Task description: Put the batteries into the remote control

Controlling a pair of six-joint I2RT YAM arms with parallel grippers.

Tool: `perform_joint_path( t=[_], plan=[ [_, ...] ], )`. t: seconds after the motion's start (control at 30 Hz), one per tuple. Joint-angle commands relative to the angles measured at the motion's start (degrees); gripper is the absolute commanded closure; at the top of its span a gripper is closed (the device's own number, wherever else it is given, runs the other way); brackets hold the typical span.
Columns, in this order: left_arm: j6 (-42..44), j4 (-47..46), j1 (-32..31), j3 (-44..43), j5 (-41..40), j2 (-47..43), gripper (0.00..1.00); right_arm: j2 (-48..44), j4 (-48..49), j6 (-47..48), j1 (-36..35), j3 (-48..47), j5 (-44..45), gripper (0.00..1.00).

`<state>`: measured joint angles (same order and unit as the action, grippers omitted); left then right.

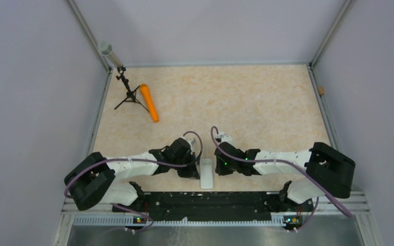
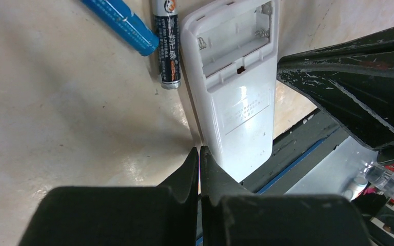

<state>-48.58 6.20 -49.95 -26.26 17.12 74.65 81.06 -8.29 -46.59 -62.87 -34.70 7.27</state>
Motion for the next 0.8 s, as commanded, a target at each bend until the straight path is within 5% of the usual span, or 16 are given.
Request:
perform_joint_path(
  t=[0.0, 0.17, 0.27, 0.4, 0.57, 0.77],
  plan=[
    [-0.9, -2.6, -0.3, -1.7, -0.8, -1.0, 1.00, -0.8, -5.3, 1.4, -0.4, -1.8, 2.9, 1.00],
    [-0.2, 1.5, -0.3, -2.9, -4.2, -4.4, 0.99, -3.4, -8.0, 3.7, -0.4, -4.3, 4.1, 1.00],
    [0.5, 5.0, -0.2, -3.7, -7.4, -7.2, 0.90, -4.6, -9.6, 6.0, -0.4, -6.7, 4.6, 0.99],
    [1.5, 9.7, -0.1, -4.5, -11.9, -11.5, 0.84, -4.5, -11.3, 9.0, -0.3, -10.9, 5.0, 0.81],
    [1.8, 15.5, 0.4, -5.8, -18.2, -16.5, 0.61, -1.9, -12.8, 13.2, 0.0, -17.1, 4.1, 0.73],
    [1.1, 17.8, 2.1, -4.9, -24.5, -22.6, 0.48, 3.5, -12.7, 16.7, 0.7, -22.9, 1.3, 0.65]
  ],
)
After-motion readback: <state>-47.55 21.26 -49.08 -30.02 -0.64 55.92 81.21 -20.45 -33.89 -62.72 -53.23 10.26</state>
